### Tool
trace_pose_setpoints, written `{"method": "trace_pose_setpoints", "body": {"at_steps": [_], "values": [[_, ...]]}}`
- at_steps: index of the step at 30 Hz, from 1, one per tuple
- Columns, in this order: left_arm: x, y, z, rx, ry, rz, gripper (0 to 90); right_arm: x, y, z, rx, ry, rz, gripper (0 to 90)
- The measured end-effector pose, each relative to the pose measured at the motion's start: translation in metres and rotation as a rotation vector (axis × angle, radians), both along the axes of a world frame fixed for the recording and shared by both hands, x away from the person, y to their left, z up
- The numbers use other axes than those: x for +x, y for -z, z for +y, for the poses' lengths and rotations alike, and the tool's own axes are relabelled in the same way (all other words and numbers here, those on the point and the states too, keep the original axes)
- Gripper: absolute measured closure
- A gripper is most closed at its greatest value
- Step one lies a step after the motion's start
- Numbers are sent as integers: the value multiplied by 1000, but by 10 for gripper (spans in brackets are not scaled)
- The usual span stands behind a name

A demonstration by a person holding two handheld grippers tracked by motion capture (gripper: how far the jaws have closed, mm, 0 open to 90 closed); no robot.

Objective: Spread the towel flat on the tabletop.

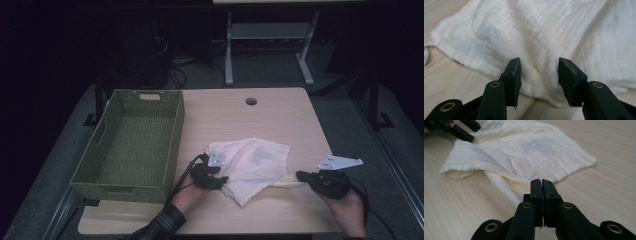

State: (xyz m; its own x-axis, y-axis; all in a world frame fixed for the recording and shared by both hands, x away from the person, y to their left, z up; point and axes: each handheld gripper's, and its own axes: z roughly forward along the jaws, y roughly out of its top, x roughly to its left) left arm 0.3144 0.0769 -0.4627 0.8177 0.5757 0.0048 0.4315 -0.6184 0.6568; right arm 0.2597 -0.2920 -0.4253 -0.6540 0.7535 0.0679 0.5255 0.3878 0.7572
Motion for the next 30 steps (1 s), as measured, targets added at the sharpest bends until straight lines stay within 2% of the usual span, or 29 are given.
{"method": "trace_pose_setpoints", "body": {"at_steps": [5,9,12,15,17,21,26,30], "values": [[-2,-5,0,-7,0,-25,525,3,4,-8,-18,32,7,877],[-7,-14,5,-28,0,-46,522,13,11,-5,-96,56,11,876],[-14,-22,7,-47,12,-54,522,22,14,-11,-131,94,7,877],[-23,-25,5,-54,42,-54,523,30,18,-17,-119,115,14,861],[-32,-26,3,-55,72,-52,524,33,20,-15,-103,114,21,739],[-43,-24,-5,-48,123,-34,529,34,19,-9,-79,83,12,650],[-50,-17,-18,-30,180,-16,546,36,16,1,-44,47,1,644],[-50,-11,-23,-11,191,0,584,39,19,10,-46,24,16,641]]}}
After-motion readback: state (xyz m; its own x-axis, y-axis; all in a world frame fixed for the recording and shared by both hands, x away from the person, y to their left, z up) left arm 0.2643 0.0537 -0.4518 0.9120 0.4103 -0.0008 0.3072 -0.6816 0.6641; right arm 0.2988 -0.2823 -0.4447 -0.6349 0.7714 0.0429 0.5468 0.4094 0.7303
